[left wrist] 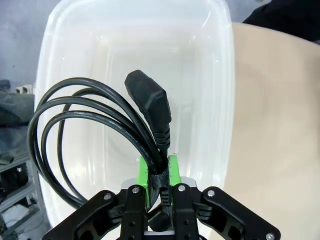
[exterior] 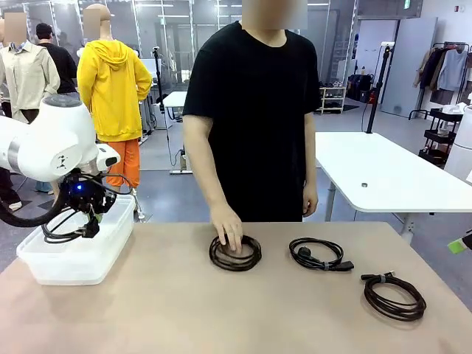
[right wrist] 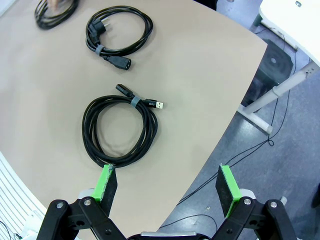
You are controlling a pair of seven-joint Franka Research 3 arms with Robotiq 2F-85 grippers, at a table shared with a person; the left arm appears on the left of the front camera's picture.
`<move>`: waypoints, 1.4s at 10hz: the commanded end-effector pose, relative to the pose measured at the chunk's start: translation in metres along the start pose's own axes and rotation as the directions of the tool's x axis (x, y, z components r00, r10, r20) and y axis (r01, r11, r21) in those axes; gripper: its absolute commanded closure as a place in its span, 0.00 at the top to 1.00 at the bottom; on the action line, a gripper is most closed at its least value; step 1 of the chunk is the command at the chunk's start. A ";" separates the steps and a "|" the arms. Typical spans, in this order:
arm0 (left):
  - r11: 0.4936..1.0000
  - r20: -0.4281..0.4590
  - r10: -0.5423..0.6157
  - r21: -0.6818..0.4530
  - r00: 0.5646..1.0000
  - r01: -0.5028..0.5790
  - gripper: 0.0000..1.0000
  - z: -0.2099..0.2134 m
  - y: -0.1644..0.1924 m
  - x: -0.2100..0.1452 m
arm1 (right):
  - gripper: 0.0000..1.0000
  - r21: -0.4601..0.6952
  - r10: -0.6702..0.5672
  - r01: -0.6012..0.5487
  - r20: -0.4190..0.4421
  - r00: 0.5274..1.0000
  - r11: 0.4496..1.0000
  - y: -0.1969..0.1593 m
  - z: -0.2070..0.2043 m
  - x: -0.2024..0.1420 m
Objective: Organize and store the cables.
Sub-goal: Place the Power Cable into the Organizing box.
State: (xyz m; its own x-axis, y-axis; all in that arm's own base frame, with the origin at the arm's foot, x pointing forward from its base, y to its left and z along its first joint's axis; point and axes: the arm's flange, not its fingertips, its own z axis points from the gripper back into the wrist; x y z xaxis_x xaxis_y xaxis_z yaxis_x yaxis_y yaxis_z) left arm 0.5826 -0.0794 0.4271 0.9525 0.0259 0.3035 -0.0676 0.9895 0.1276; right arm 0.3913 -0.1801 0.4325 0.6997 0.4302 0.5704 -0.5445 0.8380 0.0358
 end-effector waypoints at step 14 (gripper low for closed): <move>0.998 -0.071 0.056 -0.028 0.996 -0.058 1.00 -0.007 0.005 -0.005 | 1.00 0.001 -0.004 0.004 0.002 1.000 1.000 0.000 0.000 0.000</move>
State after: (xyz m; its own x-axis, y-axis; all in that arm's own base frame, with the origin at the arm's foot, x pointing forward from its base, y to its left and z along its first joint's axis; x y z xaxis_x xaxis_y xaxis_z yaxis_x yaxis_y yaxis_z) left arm 0.5853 -0.0724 0.4131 0.9610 0.0794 0.2648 -0.1110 0.9881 0.1068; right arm 0.3913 -0.1801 0.4325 0.6997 0.4302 0.5704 -0.5445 0.8380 0.0358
